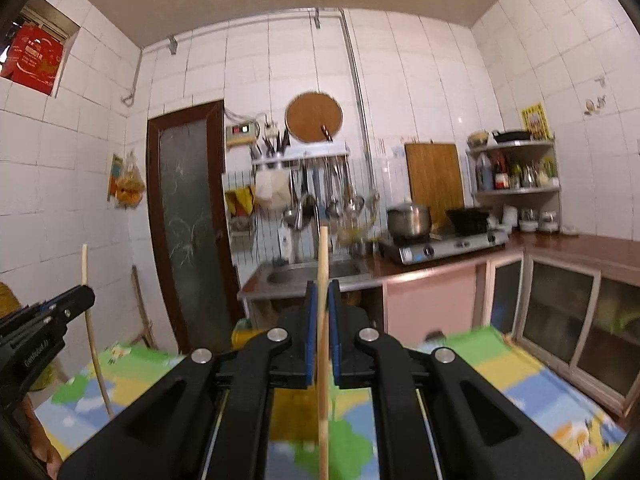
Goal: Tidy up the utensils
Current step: 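Lift both held chopsticks and carry them over the yellow holder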
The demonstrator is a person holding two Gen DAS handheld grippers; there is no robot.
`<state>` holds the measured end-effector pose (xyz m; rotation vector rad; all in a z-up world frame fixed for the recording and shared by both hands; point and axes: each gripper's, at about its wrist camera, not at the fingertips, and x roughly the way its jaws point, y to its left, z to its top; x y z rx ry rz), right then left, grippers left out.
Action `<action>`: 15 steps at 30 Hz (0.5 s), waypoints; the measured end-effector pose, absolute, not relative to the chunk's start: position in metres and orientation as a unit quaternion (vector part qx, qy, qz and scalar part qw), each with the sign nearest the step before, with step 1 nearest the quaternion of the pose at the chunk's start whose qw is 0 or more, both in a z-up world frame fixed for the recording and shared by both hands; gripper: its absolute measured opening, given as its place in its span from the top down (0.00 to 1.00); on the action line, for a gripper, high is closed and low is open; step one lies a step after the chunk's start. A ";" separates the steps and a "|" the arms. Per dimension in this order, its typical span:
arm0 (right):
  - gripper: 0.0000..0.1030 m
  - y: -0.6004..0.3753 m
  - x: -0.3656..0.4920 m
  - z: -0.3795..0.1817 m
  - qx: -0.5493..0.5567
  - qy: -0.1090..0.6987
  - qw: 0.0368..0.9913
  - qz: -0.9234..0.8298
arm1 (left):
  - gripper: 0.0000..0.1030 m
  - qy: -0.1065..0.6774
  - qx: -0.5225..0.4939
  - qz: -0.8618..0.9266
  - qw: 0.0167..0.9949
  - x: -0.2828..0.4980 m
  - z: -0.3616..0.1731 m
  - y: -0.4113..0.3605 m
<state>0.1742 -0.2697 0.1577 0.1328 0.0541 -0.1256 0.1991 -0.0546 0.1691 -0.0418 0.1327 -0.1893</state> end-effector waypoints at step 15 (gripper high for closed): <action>0.94 -0.269 0.318 0.165 0.074 0.010 0.996 -0.046 | 0.96 0.037 -0.068 -0.112 0.991 0.358 0.181 -0.103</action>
